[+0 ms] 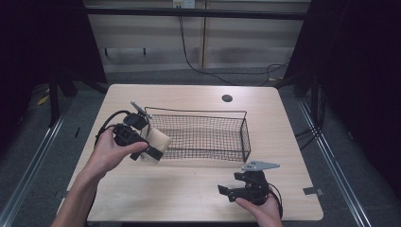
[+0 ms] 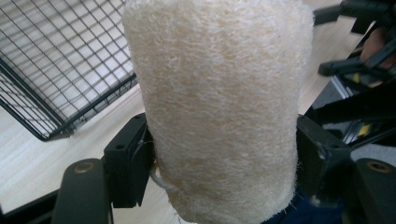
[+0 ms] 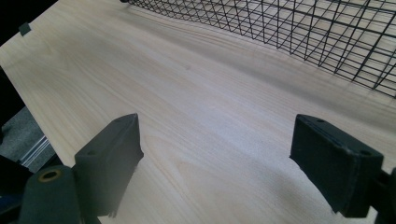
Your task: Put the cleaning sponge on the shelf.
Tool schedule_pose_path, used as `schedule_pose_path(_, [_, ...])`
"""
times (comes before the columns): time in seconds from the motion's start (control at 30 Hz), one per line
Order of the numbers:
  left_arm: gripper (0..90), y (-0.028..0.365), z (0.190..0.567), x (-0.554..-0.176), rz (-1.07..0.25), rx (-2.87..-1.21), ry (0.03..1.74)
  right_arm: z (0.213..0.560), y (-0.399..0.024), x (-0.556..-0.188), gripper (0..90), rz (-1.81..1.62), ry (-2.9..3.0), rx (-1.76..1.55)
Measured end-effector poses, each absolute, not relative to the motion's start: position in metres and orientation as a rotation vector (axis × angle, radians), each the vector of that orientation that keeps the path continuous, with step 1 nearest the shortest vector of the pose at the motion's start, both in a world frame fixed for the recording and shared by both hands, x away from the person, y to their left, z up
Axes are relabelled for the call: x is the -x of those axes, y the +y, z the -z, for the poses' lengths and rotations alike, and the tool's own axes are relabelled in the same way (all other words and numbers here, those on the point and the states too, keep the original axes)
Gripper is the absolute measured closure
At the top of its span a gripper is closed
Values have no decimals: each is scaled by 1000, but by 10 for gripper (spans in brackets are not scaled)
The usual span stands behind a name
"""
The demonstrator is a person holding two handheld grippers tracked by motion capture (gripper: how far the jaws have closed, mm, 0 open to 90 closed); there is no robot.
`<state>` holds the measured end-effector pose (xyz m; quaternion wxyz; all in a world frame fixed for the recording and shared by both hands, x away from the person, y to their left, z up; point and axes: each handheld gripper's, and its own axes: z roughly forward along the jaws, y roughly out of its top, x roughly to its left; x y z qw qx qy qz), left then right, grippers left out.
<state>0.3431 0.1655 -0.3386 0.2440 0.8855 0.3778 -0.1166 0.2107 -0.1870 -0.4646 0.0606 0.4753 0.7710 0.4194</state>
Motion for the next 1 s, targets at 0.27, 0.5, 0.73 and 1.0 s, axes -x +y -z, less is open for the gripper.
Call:
schedule_pose_path(0.27, [301,163,328,-353,302,-2392,1077,464,-187,-210,158,-1266,2332,-1437])
schedule_pose_path(0.5, [301,161,330,-363,288,-2394,1123,464,-188,-210,158,-1265,2333,-1435])
schedule_pose_path(0.73, [301,158,335,-376,280,-2390,1182,465,-187,-210,158,-1268,2336,-1432])
schedule_pose_path(1.0, [301,154,343,-388,251,-2381,1256,465,-187,-210,158,-1269,2337,-1439])
